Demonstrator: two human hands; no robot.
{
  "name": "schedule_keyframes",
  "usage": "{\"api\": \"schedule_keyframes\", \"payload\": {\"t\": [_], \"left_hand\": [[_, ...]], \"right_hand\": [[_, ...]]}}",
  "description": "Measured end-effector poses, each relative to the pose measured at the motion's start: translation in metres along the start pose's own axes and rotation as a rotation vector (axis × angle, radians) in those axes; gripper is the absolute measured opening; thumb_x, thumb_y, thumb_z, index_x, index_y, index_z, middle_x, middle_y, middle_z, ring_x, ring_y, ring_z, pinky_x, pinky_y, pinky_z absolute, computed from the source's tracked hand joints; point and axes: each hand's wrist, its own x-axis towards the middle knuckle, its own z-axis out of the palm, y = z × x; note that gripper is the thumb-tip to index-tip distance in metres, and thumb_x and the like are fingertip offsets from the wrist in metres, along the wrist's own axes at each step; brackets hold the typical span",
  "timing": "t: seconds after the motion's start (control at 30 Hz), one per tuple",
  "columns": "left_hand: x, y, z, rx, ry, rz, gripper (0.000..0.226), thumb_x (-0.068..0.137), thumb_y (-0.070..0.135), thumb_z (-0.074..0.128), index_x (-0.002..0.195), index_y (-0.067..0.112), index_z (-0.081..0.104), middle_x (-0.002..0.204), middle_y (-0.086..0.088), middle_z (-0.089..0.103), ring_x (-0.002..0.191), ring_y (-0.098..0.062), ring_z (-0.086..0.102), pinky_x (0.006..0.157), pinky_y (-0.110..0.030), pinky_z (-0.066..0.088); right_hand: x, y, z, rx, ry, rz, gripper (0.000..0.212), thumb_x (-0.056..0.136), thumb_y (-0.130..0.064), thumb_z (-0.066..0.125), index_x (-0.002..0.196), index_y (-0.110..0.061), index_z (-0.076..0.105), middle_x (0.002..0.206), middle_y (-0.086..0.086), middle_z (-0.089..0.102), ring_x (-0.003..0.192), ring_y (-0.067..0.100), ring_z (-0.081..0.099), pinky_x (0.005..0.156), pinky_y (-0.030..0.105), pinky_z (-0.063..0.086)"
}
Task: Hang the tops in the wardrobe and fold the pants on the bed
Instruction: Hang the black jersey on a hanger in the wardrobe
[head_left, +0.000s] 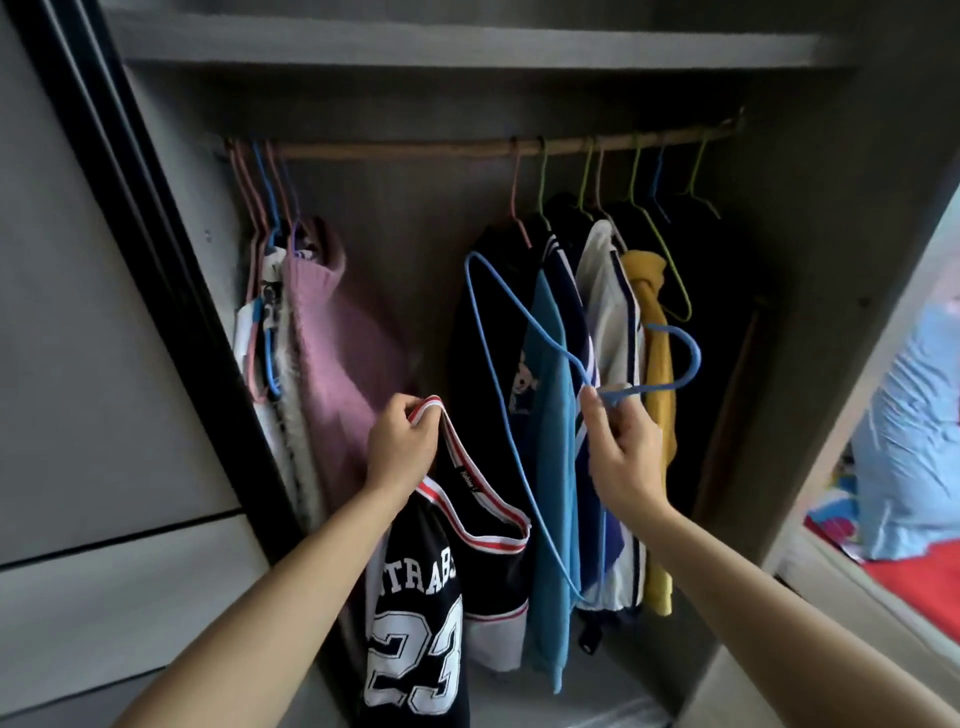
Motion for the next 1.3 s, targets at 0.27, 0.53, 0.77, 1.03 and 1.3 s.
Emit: {"api": "schedule_keyframes", "payload": {"t": [0.27, 0.53, 0.77, 1.03, 1.3], "left_hand": [[-0.012, -0.007, 0.029, 0.210, -0.047, -0.049, 0.022, 0.092, 0.035, 0.059, 0.090, 0.014, 0.062, 0.088, -0.010, 0.069, 0.089, -0.036, 0.062, 0.078, -0.042, 0.051], [-0.020, 0.003, 0.037, 0.290, -0.094, 0.025, 0.020, 0.092, 0.036, 0.059, 0.081, 0.019, 0.062, 0.076, -0.002, 0.066, 0.078, -0.031, 0.061, 0.069, -0.037, 0.048], [-0.060, 0.048, 0.041, 0.184, -0.300, 0.294, 0.014, 0.090, 0.032, 0.064, 0.086, 0.023, 0.074, 0.071, 0.009, 0.068, 0.070, -0.011, 0.062, 0.065, -0.020, 0.045], [-0.058, 0.050, 0.029, 0.498, -0.126, 0.631, 0.029, 0.091, 0.040, 0.059, 0.086, 0.018, 0.076, 0.087, 0.002, 0.062, 0.088, -0.024, 0.056, 0.082, -0.039, 0.041], [-0.037, 0.045, 0.015, 0.528, -0.031, 0.424, 0.042, 0.099, 0.025, 0.054, 0.062, 0.014, 0.037, 0.059, -0.011, 0.052, 0.067, -0.039, 0.053, 0.070, -0.040, 0.030]], "right_hand": [[-0.025, 0.028, -0.076, -0.039, -0.312, 0.003, 0.023, 0.102, -0.038, 0.055, 0.086, -0.028, 0.068, 0.049, -0.004, 0.042, 0.041, 0.005, 0.033, 0.044, 0.016, 0.026], [-0.027, 0.041, -0.114, -0.217, -0.646, 0.072, 0.036, 0.094, -0.043, 0.063, 0.084, -0.011, 0.076, 0.053, -0.003, 0.049, 0.047, 0.009, 0.037, 0.050, 0.029, 0.037], [-0.018, 0.026, -0.069, -0.228, -0.624, 0.110, 0.041, 0.088, -0.036, 0.057, 0.076, 0.002, 0.068, 0.056, 0.014, 0.048, 0.049, 0.009, 0.038, 0.050, 0.024, 0.034], [-0.013, 0.019, -0.060, 0.147, -0.508, 0.273, 0.029, 0.091, -0.035, 0.062, 0.070, -0.021, 0.077, 0.050, 0.005, 0.034, 0.044, 0.018, 0.028, 0.043, 0.026, 0.025], [-0.021, 0.038, -0.076, 0.043, -0.559, 0.217, 0.035, 0.101, -0.044, 0.054, 0.091, -0.013, 0.068, 0.061, -0.004, 0.051, 0.050, 0.013, 0.050, 0.051, 0.027, 0.045]]}}
